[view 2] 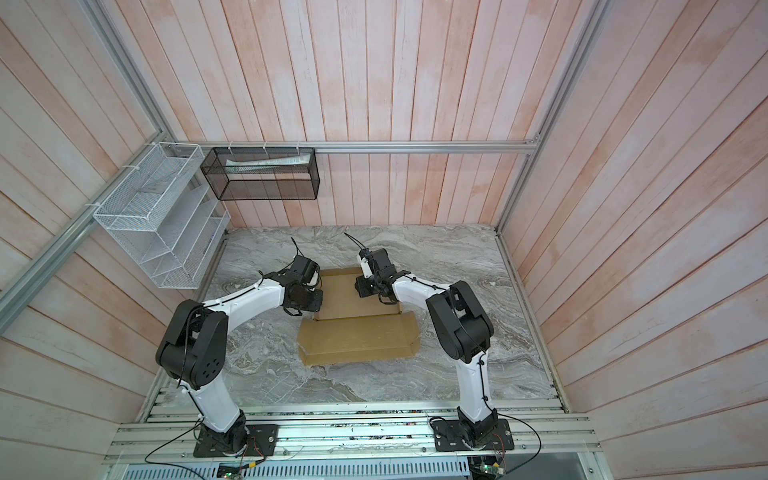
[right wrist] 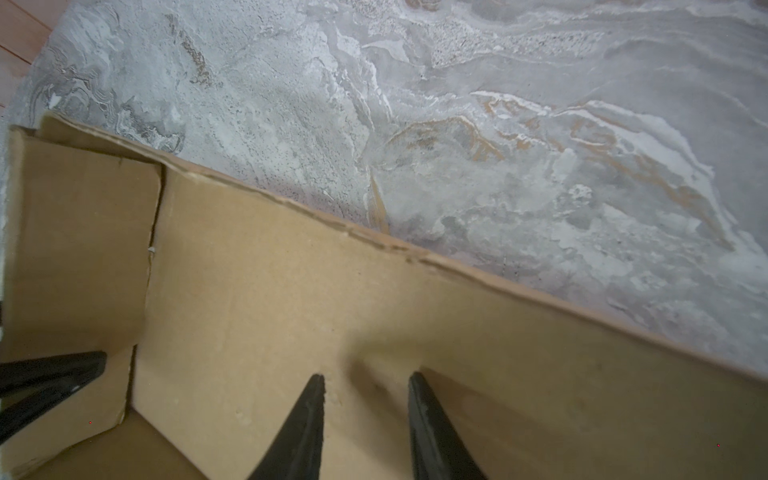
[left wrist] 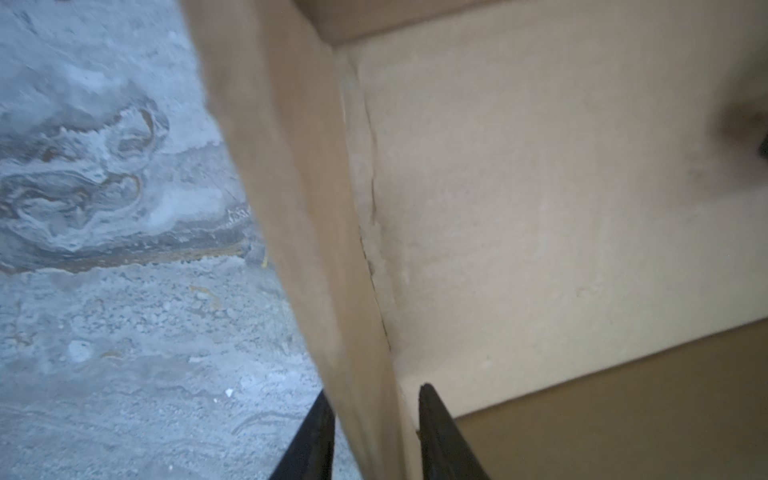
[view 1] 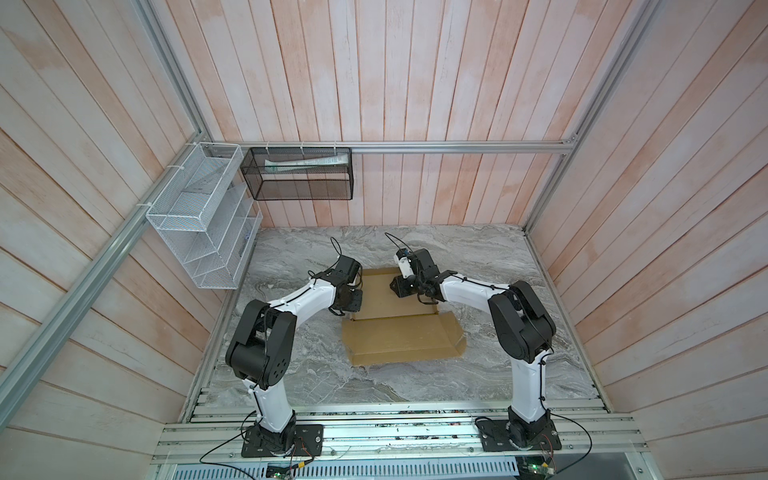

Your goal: Fold the paper box

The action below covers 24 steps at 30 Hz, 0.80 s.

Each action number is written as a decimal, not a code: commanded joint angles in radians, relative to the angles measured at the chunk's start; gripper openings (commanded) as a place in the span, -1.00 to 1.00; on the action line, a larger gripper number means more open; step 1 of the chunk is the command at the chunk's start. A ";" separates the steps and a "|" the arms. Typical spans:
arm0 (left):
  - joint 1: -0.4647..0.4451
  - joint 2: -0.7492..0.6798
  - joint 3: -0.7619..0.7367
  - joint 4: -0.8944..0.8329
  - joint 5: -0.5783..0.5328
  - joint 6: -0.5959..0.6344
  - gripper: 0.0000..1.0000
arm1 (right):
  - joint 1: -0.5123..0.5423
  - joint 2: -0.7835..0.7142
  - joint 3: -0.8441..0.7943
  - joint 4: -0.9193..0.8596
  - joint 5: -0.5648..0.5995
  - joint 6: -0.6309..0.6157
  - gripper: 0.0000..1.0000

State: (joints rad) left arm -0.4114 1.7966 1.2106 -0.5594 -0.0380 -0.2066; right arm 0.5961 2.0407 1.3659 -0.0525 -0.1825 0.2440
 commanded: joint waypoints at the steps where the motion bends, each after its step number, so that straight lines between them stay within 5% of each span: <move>1: 0.005 -0.056 0.035 0.022 -0.047 -0.004 -0.24 | 0.003 0.019 -0.011 0.001 -0.012 0.017 -0.29; 24: 0.026 -0.307 0.007 0.061 -0.074 0.002 -0.22 | -0.007 0.079 0.058 -0.051 -0.009 0.011 -0.29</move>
State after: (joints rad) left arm -0.3908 1.5345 1.2213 -0.5083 -0.0944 -0.2058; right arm 0.5938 2.0975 1.3907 -0.0784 -0.1852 0.2546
